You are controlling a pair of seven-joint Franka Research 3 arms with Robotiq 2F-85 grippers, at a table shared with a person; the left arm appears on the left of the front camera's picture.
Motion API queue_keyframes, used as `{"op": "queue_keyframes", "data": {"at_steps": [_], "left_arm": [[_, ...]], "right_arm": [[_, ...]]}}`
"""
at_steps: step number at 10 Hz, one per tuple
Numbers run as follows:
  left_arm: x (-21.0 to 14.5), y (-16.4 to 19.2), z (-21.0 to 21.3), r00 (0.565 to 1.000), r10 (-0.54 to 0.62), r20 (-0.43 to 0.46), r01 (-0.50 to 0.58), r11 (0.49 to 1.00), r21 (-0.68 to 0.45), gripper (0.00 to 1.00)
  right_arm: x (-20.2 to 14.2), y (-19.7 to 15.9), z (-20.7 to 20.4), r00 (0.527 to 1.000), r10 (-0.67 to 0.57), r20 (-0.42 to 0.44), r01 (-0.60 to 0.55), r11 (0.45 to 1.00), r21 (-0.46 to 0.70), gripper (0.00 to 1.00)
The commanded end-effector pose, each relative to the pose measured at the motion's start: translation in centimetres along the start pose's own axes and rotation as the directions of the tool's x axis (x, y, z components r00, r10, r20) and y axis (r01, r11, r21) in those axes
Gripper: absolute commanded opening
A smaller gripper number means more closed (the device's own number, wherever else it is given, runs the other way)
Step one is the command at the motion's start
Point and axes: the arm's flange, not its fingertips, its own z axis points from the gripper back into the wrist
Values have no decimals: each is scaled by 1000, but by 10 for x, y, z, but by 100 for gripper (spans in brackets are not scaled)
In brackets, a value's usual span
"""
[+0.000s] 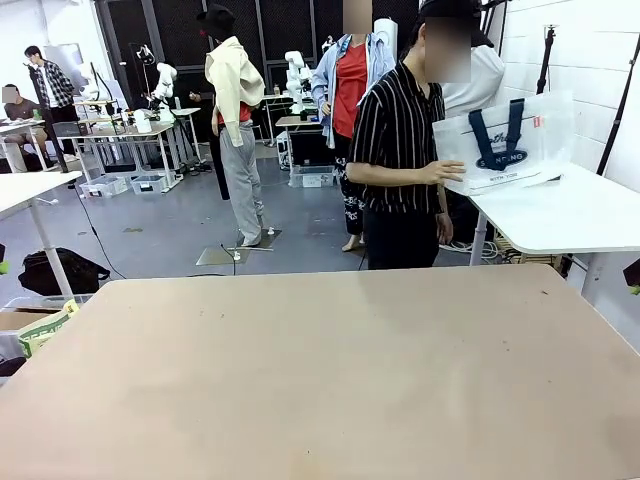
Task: Transfer purchased items from the store into the shopping bag.
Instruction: Open the Reusable shopping bag in the center of the table.
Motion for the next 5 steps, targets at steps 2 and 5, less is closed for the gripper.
{"op": "queue_keyframes", "data": {"at_steps": [2,5], "left_arm": [[-1,1,1,1000,2,-5,-2,1000,11,100],[-1,1,1,1000,2,-5,-2,1000,11,100]], "right_arm": [[0,0,2,1000,7,-3,-7,1000,-5,100],[0,0,2,1000,7,-3,-7,1000,-5,100]]}}
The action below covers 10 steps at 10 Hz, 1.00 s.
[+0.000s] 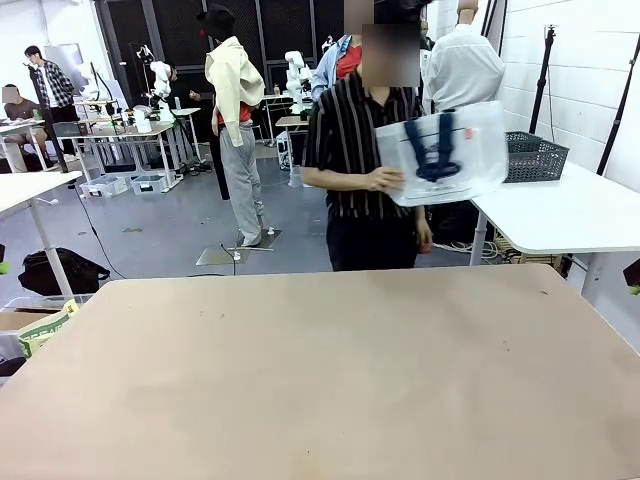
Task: Transfer purchased items from the store into the shopping bag.
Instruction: Open the Reusable shopping bag in the center of the table.
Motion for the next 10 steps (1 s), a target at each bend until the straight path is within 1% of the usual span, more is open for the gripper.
{"op": "queue_keyframes", "data": {"at_steps": [1,10], "left_arm": [[-1,1,1,1000,2,-5,-2,1000,11,100],[-1,1,1,1000,2,-5,-2,1000,11,100]], "right_arm": [[0,0,2,1000,7,-3,-7,1000,-5,100],[0,0,2,1000,7,-3,-7,1000,-5,100]]}}
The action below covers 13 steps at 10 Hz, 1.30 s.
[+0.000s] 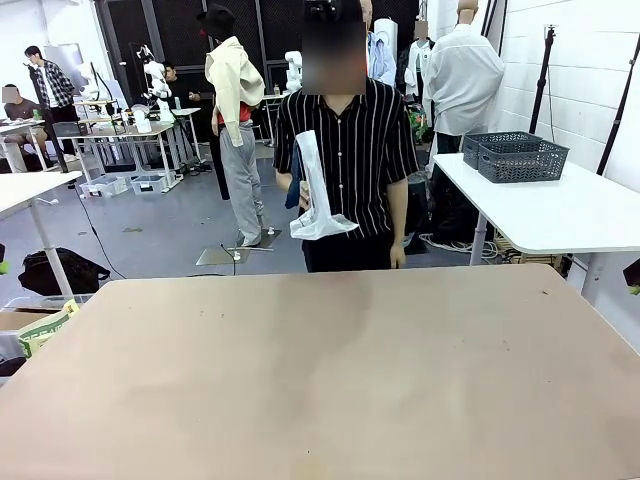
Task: Transfer purchased items from the store into the shopping bag.
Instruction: Open the Reusable shopping bag in the center of the table.
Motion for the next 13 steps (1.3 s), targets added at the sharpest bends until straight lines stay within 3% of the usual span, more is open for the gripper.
{"op": "queue_keyframes", "data": {"at_steps": [1,13], "left_arm": [[-1,1,1,1000,2,-5,-2,1000,11,100],[-1,1,1,1000,2,-5,-2,1000,11,100]], "right_arm": [[0,0,2,1000,6,-3,-7,1000,-5,100],[0,0,2,1000,6,-3,-7,1000,-5,100]]}}
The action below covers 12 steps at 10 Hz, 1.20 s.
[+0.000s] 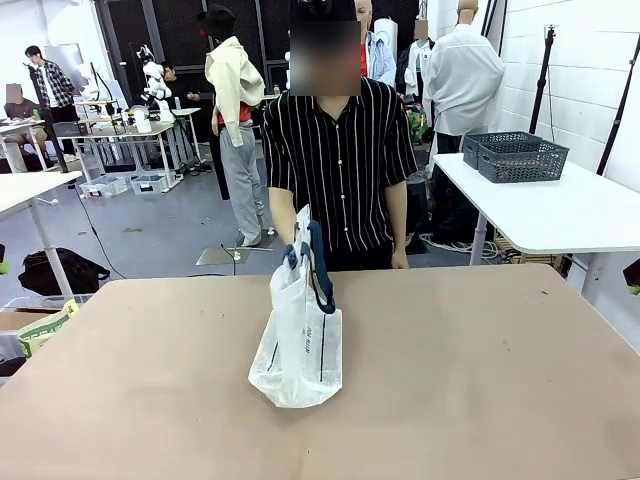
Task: Transfer purchased items from the store into the shopping bag.
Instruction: Open the Reusable shopping bag in the center of the table.
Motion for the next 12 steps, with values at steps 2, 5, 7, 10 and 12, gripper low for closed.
{"op": "queue_keyframes", "data": {"at_steps": [2,5,7,10,12], "left_arm": [[-1,1,1,1000,2,-5,-2,1000,11,100],[-1,1,1,1000,2,-5,-2,1000,11,100],[-1,1,1,1000,2,-5,-2,1000,11,100],[20,-29,3,989,-148,25,149,989,-22,100],[77,-104,16,935,-334,119,343,937,-62,100]], "right_arm": [[0,0,2,1000,6,-3,-6,1000,-5,100],[0,0,2,1000,6,-3,-6,1000,-5,100],[0,0,2,1000,6,-3,-6,1000,-5,100],[14,22,24,995,69,68,-72,996,47,100],[49,85,84,983,131,130,-145,984,105,100]]}}
